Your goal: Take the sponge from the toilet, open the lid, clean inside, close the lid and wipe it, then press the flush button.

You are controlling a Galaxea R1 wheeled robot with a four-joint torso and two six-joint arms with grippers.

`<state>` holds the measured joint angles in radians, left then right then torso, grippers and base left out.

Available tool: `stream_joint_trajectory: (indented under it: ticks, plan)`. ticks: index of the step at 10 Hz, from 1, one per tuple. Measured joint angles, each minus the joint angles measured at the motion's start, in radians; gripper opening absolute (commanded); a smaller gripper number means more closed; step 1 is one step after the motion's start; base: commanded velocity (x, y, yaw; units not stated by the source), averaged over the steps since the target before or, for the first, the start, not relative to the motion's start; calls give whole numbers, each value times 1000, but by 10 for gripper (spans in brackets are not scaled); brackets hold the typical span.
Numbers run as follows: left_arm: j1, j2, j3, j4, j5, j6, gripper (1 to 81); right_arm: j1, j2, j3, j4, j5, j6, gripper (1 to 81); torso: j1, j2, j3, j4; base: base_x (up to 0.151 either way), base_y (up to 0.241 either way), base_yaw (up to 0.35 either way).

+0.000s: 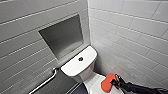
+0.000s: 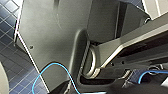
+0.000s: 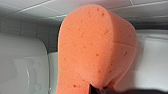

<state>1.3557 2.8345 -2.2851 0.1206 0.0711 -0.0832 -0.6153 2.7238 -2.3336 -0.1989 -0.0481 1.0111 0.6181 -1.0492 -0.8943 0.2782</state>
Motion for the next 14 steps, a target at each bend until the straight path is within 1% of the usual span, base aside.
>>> stream_joint_trajectory:
  ticks: [2,3,5,6,7,9,11,12,14]
  plan:
    - [-3,0,0,0,-1,0,811,-21,0,-23,0,1,0,10,0,0,-17,0,0,0,0]
    - [-1,0,-1,0,0,0,811,-24,3,-41,0,5,0,10,0,1,-17,0,0,0,0]
    - [-1,3,-1,0,-1,0,811,-43,18,-83,0,39,1,10,0,1,-17,0,0,0,0]
    - [0,4,-3,0,-4,0,811,-58,7,-83,0,63,2,10,0,1,-17,0,0,0,0]
    - [2,8,-8,0,-4,0,811,-71,-16,-61,0,83,3,10,0,1,-17,0,0,0,0]
    - [4,20,-9,8,-8,0,811,-105,-79,30,-1,116,3,10,0,1,-17,0,0,0,0]
    - [4,36,-9,22,-8,0,811,-206,-164,146,-4,190,3,10,0,1,-17,0,0,0,0]
    - [4,35,-10,23,-7,0,811,-256,-201,183,-4,232,2,10,0,1,-17,0,0,0,0]
    - [7,27,-13,23,-8,0,811,-313,-227,202,-2,305,3,10,0,1,-17,0,0,0,0]
